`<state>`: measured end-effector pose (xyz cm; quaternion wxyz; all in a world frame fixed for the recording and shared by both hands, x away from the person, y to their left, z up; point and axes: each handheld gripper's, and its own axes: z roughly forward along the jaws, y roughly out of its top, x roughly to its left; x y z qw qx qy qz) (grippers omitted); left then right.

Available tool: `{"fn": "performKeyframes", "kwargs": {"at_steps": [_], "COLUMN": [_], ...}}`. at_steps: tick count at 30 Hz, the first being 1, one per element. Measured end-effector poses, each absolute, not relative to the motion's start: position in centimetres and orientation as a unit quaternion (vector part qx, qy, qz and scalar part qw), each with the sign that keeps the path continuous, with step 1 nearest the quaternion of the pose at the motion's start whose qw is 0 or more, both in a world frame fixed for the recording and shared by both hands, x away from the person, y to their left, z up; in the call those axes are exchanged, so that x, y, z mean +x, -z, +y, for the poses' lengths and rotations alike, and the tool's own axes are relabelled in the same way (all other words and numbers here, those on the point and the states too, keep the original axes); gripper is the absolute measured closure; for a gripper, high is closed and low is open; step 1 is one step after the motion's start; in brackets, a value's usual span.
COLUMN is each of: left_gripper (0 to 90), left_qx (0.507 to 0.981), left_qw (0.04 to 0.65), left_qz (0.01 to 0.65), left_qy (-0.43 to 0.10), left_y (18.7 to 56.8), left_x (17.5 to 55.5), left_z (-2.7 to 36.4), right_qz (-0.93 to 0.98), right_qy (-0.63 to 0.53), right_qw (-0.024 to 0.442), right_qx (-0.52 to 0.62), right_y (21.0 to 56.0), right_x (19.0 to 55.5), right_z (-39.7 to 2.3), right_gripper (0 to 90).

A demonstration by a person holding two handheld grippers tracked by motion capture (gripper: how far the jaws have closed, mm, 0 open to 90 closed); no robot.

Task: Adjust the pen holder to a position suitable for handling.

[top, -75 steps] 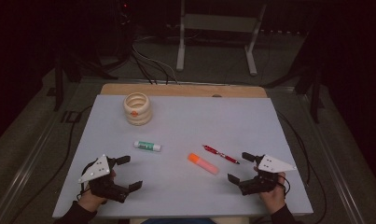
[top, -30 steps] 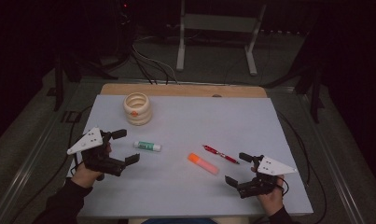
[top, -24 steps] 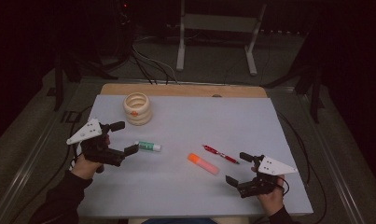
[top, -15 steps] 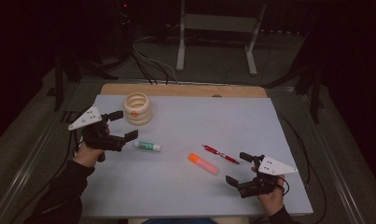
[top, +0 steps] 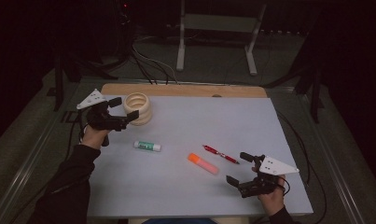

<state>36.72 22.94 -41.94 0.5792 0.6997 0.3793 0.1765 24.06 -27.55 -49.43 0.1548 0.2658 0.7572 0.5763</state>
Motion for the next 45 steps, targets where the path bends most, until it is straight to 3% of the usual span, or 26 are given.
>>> {"fn": "performKeyframes", "kwargs": {"at_steps": [15,33,40,45], "left_gripper": [0.3,0.5,8.6,22.9], "left_qx": [0.67,0.649,0.646,0.647], "left_qw": [0.543,0.464,0.452,0.435], "left_qz": [0.465,0.578,0.594,0.6], "left_qy": [-0.199,-0.17,-0.163,-0.18], "left_y": [43.8,45.5,46.2,46.7], "left_x": [41.2,45.0,45.6,46.0], "left_z": [24.0,24.5,24.4,23.9], "right_qz": [0.759,0.76,0.761,0.761], "right_qy": [-0.574,-0.572,-0.571,-0.57], "right_qw": [0.152,0.153,0.154,0.153], "right_qx": [0.268,0.268,0.268,0.269], "right_y": [49.5,49.6,49.6,49.6], "right_x": [24.1,24.1,24.2,24.2], "right_z": [-27.4,-27.4,-27.4,-27.3], "right_gripper": [0.0,0.0,0.0,0.0]}}
